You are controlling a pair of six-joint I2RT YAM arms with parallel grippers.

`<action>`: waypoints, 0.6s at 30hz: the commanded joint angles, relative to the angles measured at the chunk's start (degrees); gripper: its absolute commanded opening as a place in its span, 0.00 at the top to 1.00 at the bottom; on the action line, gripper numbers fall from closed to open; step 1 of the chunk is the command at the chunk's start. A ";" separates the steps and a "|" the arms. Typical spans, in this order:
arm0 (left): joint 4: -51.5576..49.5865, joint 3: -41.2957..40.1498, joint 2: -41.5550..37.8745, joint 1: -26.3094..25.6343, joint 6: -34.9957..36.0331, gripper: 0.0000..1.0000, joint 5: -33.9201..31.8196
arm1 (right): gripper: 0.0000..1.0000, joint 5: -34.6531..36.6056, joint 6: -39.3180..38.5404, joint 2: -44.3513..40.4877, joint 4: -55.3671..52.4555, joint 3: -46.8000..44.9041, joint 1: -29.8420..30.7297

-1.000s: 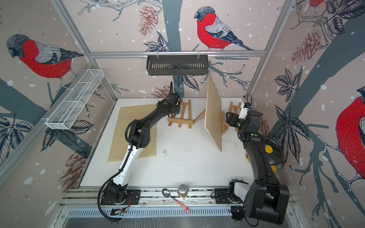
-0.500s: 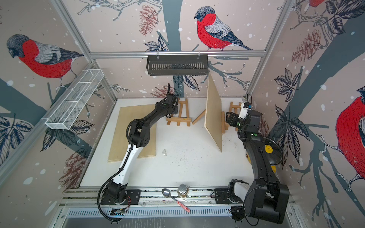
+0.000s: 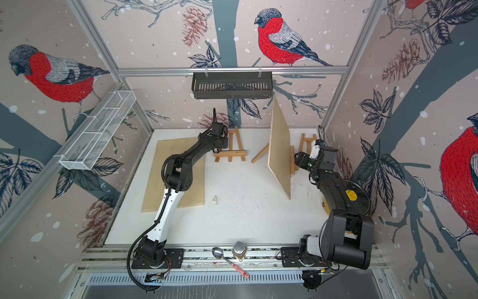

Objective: Disassemble the easel
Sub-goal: Adjust the easel at the center of the board.

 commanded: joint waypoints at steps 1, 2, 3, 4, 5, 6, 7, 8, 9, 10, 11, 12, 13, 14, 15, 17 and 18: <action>1.26 -2.46 -5.43 0.05 -1.13 0.60 2.11 | 0.30 -1.33 -0.87 3.18 3.22 -0.72 -0.79; 2.61 -3.91 -7.39 0.05 -1.04 0.60 2.03 | 0.31 -2.29 -0.83 4.57 3.70 -0.78 -0.90; 3.44 -4.95 -8.86 0.04 -0.83 0.60 2.10 | 0.31 -3.23 -0.82 5.77 3.89 -0.63 -0.96; 4.15 -5.94 -10.84 0.04 -0.47 0.60 2.26 | 0.33 -4.37 -0.99 7.04 4.23 -0.49 -0.98; 4.40 -6.56 -12.57 0.00 -0.24 0.60 2.37 | 0.33 -5.63 -0.95 8.08 4.97 -0.53 -0.99; 4.27 -6.85 -14.13 0.05 -0.30 0.61 2.42 | 0.34 -6.82 -0.75 9.11 5.79 -0.63 -0.99; 4.32 -7.36 -15.50 0.05 -0.35 0.63 2.82 | 0.34 -7.82 -0.55 9.70 6.24 -0.64 -0.99; 4.46 -8.30 -17.39 0.05 -0.18 0.65 3.94 | 0.35 -8.90 -0.36 10.44 6.95 -0.68 -0.99; 4.73 -9.58 -19.32 0.05 -0.06 0.67 5.26 | 0.36 -9.75 -0.23 11.09 7.42 -0.84 -0.99; 5.10 -11.10 -21.08 0.05 -0.12 0.69 6.42 | 0.37 -10.20 0.05 11.53 7.88 -0.94 -0.99; 5.76 -13.43 -23.42 0.03 -0.28 0.71 7.93 | 0.37 -10.13 0.14 12.03 8.29 -1.07 -0.99; 6.83 -16.26 -26.12 -0.04 -0.59 0.71 8.91 | 0.38 -9.93 0.30 12.43 8.54 -1.25 -0.99; 8.18 -19.36 -28.61 -0.04 -1.00 0.71 9.86 | 0.38 -9.83 0.42 12.77 8.81 -1.51 -0.99; 10.86 -23.89 -31.96 -0.09 -1.15 0.72 11.40 | 0.39 -9.81 0.49 13.19 9.13 -1.71 -1.07; 13.90 -28.66 -35.57 -0.16 -1.35 0.71 12.68 | 0.40 -9.82 0.66 13.66 9.55 -1.92 -1.08; 19.36 -37.60 -42.10 -0.35 -2.31 0.71 12.89 | 0.42 -10.44 1.05 14.66 10.39 -2.28 -1.08; 21.83 -41.88 -45.49 -0.39 -2.67 0.71 12.82 | 0.44 -10.92 1.30 15.23 10.89 -2.52 -1.08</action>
